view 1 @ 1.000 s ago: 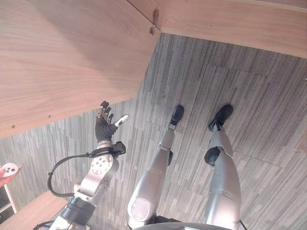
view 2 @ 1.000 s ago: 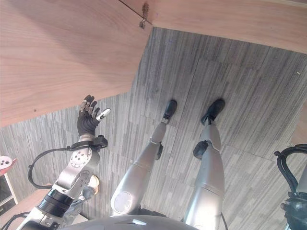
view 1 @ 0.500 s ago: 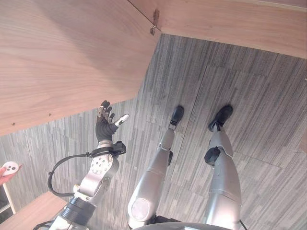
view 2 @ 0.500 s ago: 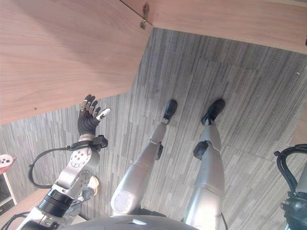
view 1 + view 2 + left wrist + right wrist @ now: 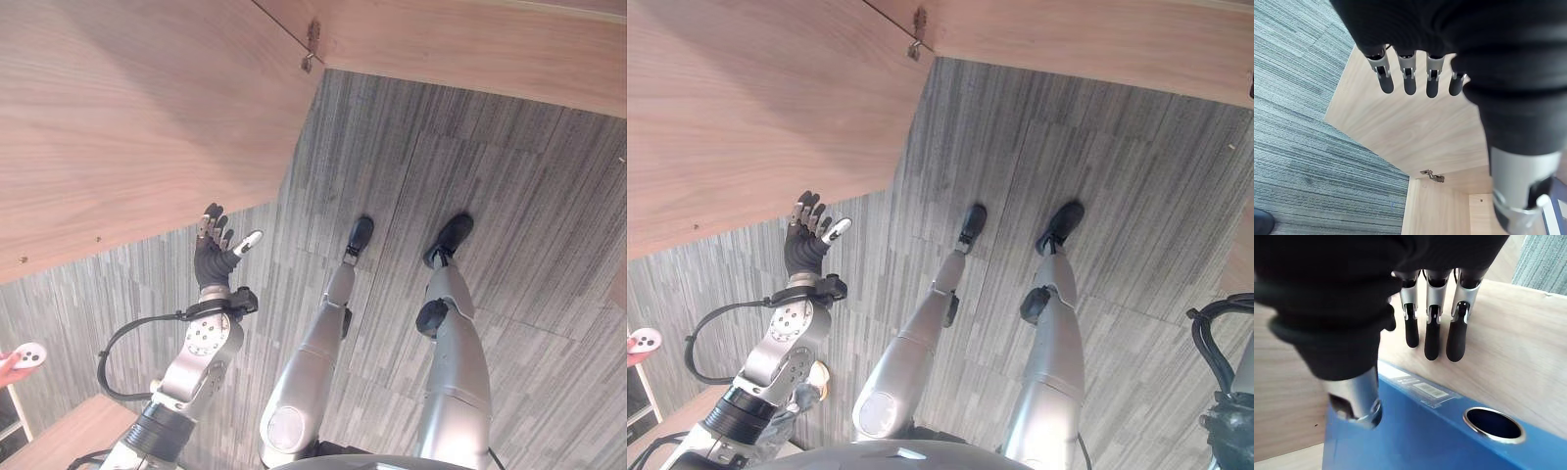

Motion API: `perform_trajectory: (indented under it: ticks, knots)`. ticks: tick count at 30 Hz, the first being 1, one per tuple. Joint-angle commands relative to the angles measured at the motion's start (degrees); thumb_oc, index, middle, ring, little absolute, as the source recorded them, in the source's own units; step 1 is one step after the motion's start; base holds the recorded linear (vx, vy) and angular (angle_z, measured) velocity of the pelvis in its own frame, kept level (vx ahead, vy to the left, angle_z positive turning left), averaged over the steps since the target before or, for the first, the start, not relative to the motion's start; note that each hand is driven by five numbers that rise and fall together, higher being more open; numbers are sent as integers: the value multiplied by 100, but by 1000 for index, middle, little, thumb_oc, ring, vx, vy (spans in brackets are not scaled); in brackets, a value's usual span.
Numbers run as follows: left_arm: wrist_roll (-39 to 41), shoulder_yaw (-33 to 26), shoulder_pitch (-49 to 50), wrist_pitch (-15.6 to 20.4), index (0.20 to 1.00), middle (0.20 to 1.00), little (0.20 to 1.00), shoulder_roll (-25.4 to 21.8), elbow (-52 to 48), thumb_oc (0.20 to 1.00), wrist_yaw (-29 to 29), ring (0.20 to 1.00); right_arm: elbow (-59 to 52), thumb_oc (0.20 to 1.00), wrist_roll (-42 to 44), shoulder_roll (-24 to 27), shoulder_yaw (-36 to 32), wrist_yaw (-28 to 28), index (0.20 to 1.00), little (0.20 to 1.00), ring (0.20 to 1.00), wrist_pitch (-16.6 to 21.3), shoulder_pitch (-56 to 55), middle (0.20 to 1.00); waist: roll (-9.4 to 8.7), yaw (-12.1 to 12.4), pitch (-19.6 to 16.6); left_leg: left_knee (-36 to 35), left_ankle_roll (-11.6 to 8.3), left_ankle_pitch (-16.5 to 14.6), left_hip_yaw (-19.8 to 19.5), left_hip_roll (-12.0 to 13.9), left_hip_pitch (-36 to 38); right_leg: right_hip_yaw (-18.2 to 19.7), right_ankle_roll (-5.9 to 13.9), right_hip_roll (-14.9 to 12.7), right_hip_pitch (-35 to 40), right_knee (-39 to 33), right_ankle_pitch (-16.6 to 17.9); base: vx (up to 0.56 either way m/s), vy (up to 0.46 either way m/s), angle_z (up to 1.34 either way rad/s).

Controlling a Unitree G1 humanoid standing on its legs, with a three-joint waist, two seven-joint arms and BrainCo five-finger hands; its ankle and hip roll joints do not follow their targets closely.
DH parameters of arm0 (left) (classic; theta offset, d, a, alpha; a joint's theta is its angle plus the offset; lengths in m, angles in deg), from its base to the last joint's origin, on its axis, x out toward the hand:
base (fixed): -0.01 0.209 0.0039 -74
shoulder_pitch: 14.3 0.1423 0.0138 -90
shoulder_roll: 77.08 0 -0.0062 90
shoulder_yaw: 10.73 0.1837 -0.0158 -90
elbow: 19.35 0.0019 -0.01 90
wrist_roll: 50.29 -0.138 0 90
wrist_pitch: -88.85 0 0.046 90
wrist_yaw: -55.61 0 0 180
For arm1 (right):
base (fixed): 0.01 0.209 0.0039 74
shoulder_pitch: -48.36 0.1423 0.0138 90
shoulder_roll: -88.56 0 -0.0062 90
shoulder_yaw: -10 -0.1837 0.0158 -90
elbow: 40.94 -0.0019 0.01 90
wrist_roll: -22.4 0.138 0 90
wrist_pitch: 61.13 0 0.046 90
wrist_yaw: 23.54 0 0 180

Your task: Put the empty folder in the office cabinet

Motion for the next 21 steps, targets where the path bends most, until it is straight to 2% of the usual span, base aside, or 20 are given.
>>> perform_trajectory:
  ticks: [1, 21]
  knots:
    - [-34, 51, 343, 205, 1000, 1000, 1000, -410, -189, 1000, -125, 1000, 6, 200, -205, -157, 648, 112, 200, 200, 200, 120, -486, 200, 204, 69, -363, -242, -532, -1178, 97, 588, 909, 207, 874, -113, 337, 424, -1199, 0, 0, 0]
    - [7, 102, 353, 277, 1000, 1000, 1000, -392, -118, 1000, 9, 1000, -157, 200, -353, -248, 564, -87, 200, 200, 200, 161, -646, 200, 281, 197, -418, -242, -521, -1173, 60, 592, 930, 222, 884, -168, 262, 566, -1261, 0, 0, 0]
